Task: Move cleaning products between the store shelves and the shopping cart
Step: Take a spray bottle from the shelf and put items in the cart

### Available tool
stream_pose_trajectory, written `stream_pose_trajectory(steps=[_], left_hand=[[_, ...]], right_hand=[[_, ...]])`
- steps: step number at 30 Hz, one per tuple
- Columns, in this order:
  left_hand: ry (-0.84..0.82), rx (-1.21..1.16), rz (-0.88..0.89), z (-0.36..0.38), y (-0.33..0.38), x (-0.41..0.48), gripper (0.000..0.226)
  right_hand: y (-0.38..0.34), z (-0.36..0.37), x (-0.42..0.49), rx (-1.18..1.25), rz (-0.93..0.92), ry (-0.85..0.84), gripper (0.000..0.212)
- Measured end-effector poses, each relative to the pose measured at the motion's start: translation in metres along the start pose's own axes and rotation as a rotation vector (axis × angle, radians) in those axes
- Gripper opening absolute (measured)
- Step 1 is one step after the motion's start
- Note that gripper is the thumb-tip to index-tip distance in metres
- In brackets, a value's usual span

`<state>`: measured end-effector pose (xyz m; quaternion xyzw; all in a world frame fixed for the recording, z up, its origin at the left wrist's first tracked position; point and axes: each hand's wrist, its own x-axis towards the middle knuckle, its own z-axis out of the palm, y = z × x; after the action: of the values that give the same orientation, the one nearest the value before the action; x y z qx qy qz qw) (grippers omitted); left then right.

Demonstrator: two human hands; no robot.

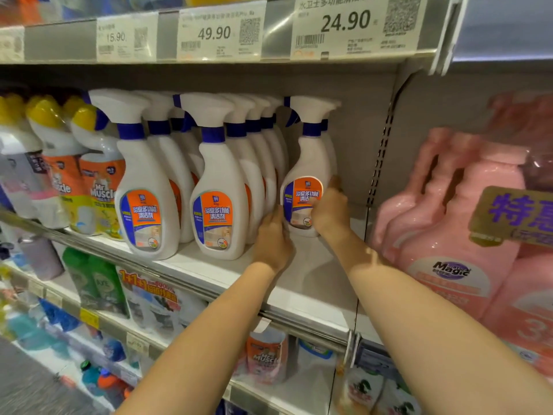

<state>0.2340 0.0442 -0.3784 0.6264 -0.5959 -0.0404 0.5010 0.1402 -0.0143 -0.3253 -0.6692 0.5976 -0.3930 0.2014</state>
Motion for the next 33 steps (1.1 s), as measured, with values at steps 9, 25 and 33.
stream_pose_trajectory(steps=[9, 25, 33], left_hand=[[-0.102, 0.003, 0.048, -0.001, 0.002, -0.007, 0.037], [-0.081, -0.196, -0.213, -0.006, 0.019, -0.004, 0.021], [-0.012, -0.810, -0.596, -0.079, 0.071, -0.054, 0.015]], right_hand=[[-0.002, 0.008, 0.008, -0.011, 0.008, 0.013, 0.043], [0.002, 0.013, -0.042, 0.337, 0.137, -0.142, 0.059], [-0.005, -0.046, -0.120, 0.578, -0.010, -0.324, 0.011]])
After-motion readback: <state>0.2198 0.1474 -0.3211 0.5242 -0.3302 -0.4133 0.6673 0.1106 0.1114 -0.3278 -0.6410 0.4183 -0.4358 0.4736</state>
